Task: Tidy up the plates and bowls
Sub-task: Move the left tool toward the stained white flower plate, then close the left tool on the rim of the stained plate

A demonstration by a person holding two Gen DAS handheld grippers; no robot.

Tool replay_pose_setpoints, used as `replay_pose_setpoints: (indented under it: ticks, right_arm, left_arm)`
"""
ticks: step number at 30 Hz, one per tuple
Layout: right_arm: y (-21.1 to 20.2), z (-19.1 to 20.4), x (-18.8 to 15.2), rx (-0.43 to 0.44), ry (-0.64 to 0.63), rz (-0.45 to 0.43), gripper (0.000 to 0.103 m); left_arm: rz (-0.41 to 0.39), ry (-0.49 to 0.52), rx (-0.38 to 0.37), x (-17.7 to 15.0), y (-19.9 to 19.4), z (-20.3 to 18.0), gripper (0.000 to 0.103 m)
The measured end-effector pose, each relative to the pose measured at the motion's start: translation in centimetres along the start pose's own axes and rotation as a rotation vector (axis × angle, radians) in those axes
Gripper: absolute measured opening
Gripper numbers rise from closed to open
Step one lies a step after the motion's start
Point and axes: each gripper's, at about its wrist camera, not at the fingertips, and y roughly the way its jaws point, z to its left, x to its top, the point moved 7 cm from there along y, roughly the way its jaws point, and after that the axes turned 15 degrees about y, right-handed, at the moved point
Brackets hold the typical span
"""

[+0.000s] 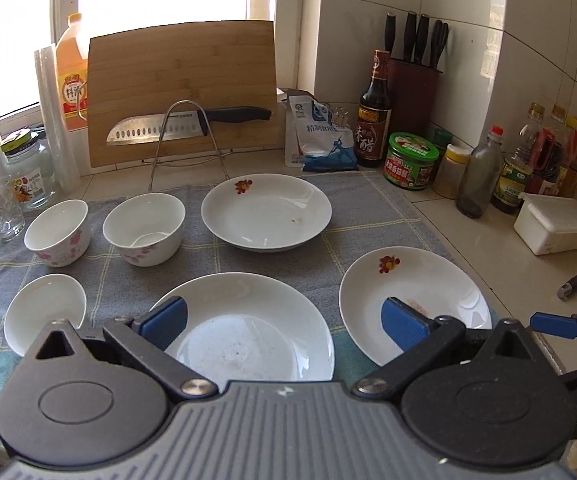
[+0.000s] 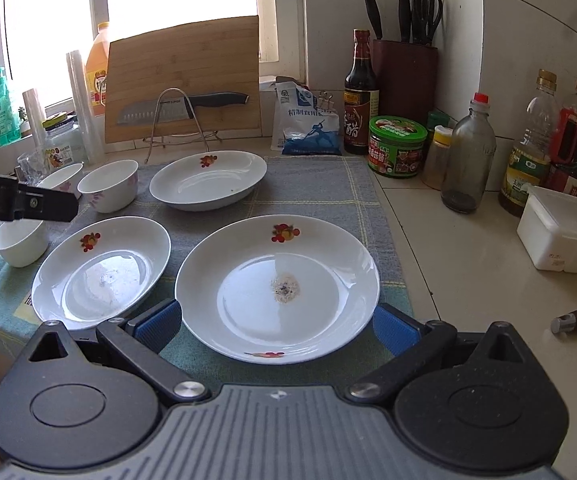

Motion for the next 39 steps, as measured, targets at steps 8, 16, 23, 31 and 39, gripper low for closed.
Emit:
replay_pose_setpoints:
  ticks: [8,16,23,31,39]
  right_arm:
    - [3.1,-0.6,-2.6,0.031,-0.059,0.09,0.103]
    - [6.5,-1.4,-3.5,-0.01,-0.055,0.13,0.103]
    - [7.9,-1.3,-3.2,-0.034,-0.102,0.118,0.103]
    - [7.9,-1.5,-3.3,-0.001,-0.118,0.077,0.103]
    - [7.7,-1.6,-3.5,0.008,-0.117,0.048,0.103]
  left_arm:
    - [-0.001,0.104,-0.088,2.6,4.1,-1.2,0.102]
    - [0.058,0.188,-0.192,3.6,8.2,-2.8,0.102]
    - [0.084,0.293,-0.285,4.5,10.8,-4.4,0.102]
    - [0.148,0.435,-0.457,5.7,14.4,-7.3,0.102]
    - [0.247,0.595,-0.625,5.6,17.4,-10.3,0.1]
